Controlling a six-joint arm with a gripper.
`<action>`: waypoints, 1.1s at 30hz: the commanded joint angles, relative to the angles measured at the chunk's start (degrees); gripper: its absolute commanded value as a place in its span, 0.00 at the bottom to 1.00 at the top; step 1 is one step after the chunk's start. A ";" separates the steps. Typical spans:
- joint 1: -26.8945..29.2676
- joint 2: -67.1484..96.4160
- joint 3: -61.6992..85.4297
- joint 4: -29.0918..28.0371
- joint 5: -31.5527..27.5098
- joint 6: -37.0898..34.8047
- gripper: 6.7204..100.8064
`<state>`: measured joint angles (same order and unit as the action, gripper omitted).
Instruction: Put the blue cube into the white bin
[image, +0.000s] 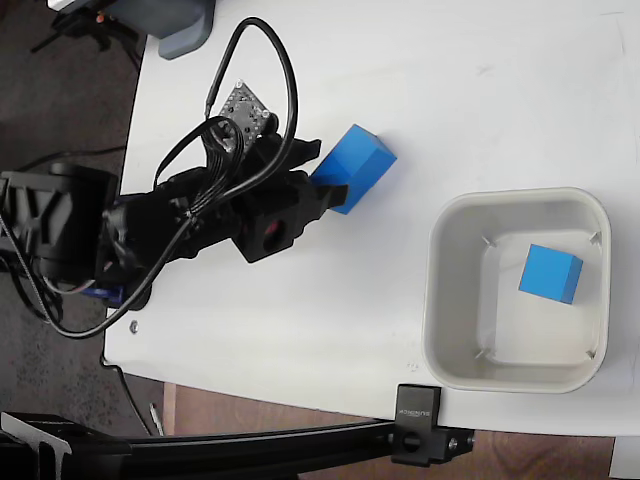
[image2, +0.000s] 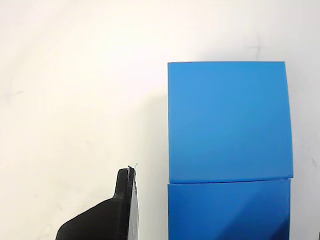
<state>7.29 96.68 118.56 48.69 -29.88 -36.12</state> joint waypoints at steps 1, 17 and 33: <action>0.35 1.76 -0.44 -1.41 -1.76 0.09 0.99; 0.09 0.18 1.32 -5.45 -0.18 1.32 0.94; 0.18 0.88 2.90 -6.24 1.23 1.85 0.86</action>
<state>7.29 95.71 122.52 43.51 -28.83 -34.37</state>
